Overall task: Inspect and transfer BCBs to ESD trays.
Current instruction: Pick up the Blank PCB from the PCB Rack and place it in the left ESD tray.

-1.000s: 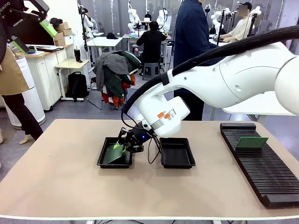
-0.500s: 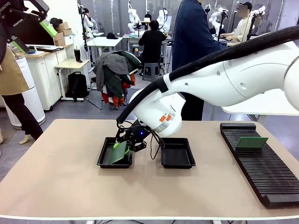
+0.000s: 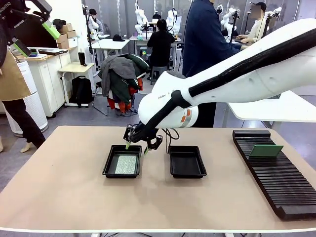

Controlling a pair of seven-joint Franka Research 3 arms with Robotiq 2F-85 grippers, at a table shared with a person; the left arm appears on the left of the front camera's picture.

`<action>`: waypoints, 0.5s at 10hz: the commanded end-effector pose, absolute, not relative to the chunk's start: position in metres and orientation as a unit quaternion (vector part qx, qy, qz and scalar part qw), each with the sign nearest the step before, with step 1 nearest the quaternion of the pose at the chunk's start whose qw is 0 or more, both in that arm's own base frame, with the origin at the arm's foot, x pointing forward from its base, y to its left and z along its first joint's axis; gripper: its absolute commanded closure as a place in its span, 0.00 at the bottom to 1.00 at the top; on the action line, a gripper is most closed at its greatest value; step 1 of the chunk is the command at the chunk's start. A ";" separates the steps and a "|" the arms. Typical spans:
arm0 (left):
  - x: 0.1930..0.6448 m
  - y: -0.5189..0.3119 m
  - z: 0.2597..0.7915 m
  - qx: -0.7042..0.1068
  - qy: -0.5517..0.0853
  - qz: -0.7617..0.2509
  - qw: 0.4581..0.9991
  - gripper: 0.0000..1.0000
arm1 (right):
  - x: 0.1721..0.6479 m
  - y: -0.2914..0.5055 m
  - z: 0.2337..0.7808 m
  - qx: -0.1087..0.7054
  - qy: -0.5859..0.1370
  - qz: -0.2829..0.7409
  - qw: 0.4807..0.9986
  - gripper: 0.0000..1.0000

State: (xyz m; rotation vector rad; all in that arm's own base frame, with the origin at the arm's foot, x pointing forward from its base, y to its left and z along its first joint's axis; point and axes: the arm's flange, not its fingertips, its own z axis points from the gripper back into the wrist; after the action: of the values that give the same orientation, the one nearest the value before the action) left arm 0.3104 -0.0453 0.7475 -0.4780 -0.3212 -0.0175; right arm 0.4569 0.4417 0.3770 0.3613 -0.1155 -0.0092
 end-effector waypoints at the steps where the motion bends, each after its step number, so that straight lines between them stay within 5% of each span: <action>1: 0.310 -0.044 0.746 -0.239 -0.157 -0.007 0.958 0.00 | 0.450 0.456 0.405 0.135 -0.060 0.000 0.989 0.00; 5: 0.310 -0.044 0.746 -0.239 -0.157 -0.007 0.958 0.00 | 0.442 0.448 0.426 0.101 -0.064 0.011 0.993 0.00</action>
State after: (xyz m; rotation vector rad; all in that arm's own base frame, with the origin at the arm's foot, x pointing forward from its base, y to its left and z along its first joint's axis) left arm 0.3104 -0.0452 0.7475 -0.4780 -0.3211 -0.0175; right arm 0.4443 0.4477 0.4250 0.2296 -0.1216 0.0394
